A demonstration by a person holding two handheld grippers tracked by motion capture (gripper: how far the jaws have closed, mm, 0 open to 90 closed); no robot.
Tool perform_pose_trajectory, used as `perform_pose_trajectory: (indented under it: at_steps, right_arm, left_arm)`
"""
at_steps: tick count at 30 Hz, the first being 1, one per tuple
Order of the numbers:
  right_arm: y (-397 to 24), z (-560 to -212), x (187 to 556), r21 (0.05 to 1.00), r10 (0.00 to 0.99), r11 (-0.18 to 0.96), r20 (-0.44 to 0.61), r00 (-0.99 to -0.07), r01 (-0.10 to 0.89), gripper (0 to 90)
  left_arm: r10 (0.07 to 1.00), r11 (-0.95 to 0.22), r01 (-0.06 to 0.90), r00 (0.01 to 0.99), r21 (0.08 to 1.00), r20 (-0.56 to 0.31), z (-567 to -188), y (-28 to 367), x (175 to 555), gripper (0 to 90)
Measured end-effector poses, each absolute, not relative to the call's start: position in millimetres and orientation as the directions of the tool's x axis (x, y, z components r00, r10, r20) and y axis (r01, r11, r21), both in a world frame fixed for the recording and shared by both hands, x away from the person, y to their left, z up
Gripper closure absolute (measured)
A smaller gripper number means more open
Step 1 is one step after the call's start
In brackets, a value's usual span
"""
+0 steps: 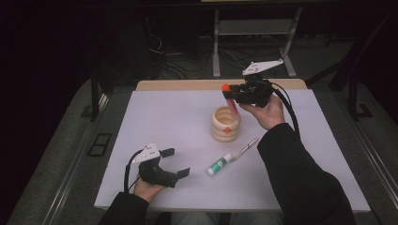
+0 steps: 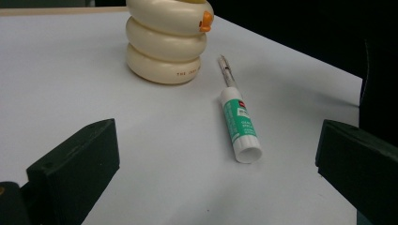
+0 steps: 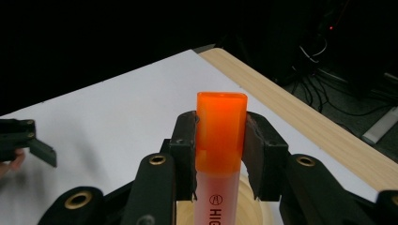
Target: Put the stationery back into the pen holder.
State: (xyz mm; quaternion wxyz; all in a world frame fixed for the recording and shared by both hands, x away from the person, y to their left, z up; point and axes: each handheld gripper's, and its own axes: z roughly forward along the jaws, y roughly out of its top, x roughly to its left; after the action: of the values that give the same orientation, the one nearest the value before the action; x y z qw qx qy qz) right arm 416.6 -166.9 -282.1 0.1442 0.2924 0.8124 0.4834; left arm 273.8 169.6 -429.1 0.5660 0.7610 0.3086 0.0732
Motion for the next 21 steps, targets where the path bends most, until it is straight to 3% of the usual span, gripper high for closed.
perform_pose_trajectory:
  at_steps: [21]
  right_arm:
    - [-163.6,-320.1,433.4,0.888,0.643,0.272,0.119,-0.757,0.371,66.1]
  left_arm:
    - [0.549,-0.168,0.386,0.801,0.907,-0.238,-428.8,168.6,272.8,0.0]
